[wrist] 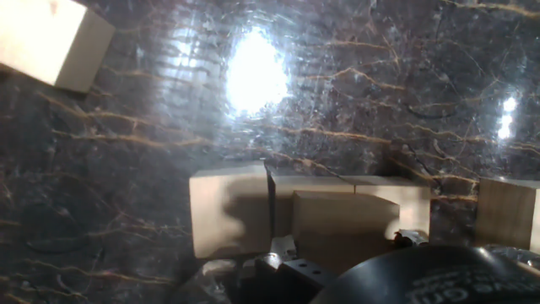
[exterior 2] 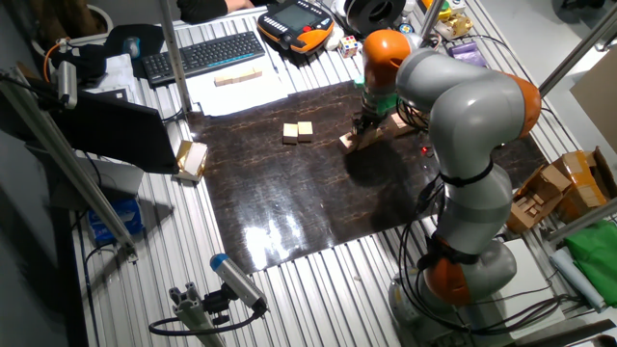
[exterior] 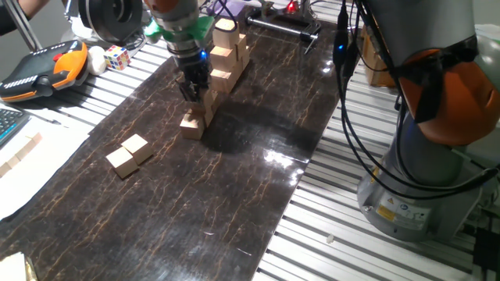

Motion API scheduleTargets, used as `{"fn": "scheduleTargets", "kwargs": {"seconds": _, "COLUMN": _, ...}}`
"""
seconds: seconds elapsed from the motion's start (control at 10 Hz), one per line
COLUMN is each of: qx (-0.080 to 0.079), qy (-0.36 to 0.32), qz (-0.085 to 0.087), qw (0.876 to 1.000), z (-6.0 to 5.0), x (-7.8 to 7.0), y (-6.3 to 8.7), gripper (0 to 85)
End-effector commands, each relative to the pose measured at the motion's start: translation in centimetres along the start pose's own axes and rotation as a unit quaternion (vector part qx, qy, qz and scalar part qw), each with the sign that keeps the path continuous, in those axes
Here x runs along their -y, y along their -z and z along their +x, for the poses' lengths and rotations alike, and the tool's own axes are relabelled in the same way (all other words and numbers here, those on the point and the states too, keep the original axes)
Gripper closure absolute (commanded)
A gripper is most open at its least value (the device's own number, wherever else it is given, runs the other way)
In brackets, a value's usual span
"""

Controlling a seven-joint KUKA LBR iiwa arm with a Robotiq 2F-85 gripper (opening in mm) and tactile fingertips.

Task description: Stack the blocks into a pyramid shape

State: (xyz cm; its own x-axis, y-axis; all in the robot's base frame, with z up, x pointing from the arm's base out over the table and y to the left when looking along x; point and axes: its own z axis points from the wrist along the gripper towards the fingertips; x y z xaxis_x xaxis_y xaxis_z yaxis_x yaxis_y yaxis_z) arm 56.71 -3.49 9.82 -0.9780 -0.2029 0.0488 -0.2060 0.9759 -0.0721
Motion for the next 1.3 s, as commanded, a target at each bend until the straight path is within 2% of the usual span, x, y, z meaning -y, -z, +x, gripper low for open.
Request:
{"fn": "scheduleTargets", "kwargs": {"seconds": 0.0, "qx": -0.001, "qy": 0.001, "qz": -0.004, "qw": 1.000, "z": -0.1, "x": 0.0, "y": -0.2, "gripper": 29.3}}
{"fn": "scheduleTargets", "kwargs": {"seconds": 0.2, "qx": -0.001, "qy": 0.002, "qz": -0.006, "qw": 1.000, "z": -0.2, "x": 0.1, "y": -0.4, "gripper": 30.0}}
{"fn": "scheduleTargets", "kwargs": {"seconds": 0.4, "qx": -0.002, "qy": 0.005, "qz": -0.007, "qw": 1.000, "z": -0.2, "x": 0.1, "y": -0.4, "gripper": 34.3}}
{"fn": "scheduleTargets", "kwargs": {"seconds": 0.6, "qx": -0.004, "qy": 0.004, "qz": -0.010, "qw": 1.000, "z": -0.2, "x": 0.1, "y": -0.4, "gripper": 34.0}}
{"fn": "scheduleTargets", "kwargs": {"seconds": 0.9, "qx": -0.008, "qy": 0.001, "qz": -0.018, "qw": 1.000, "z": -1.1, "x": -0.6, "y": -0.3, "gripper": 36.7}}
{"fn": "scheduleTargets", "kwargs": {"seconds": 1.0, "qx": -0.003, "qy": -0.002, "qz": -0.014, "qw": 1.000, "z": -1.1, "x": -0.6, "y": -0.3, "gripper": 37.0}}
{"fn": "scheduleTargets", "kwargs": {"seconds": 1.2, "qx": -0.017, "qy": -0.034, "qz": -0.020, "qw": 0.999, "z": -1.1, "x": -0.6, "y": -0.3, "gripper": 38.3}}
